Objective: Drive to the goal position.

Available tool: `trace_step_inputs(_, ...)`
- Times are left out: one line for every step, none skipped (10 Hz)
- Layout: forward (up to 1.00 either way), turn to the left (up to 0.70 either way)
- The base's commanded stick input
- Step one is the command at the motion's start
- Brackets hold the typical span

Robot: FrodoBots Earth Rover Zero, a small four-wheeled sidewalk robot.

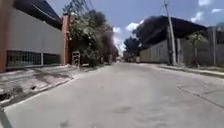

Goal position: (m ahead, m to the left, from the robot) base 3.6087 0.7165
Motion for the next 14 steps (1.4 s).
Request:
trace_step_inputs(1.00,-0.10)
trace_step_inputs(1.00,-0.06)
trace_step_inputs(1.00,-0.01)
trace_step_inputs(1.00,0.03)
trace_step_inputs(1.00,0.03)
trace_step_inputs(1.00,0.03)
trace_step_inputs(1.00,-0.17)
trace_step_inputs(1.00,-0.37)
trace_step_inputs(1.00,-0.37)
trace_step_inputs(1.00,-0.37)
trace_step_inputs(1.00,-0.31)
trace_step_inputs(1.00,-0.12)
trace_step_inputs(1.00,0.03)
trace_step_inputs(1.00,0.03)
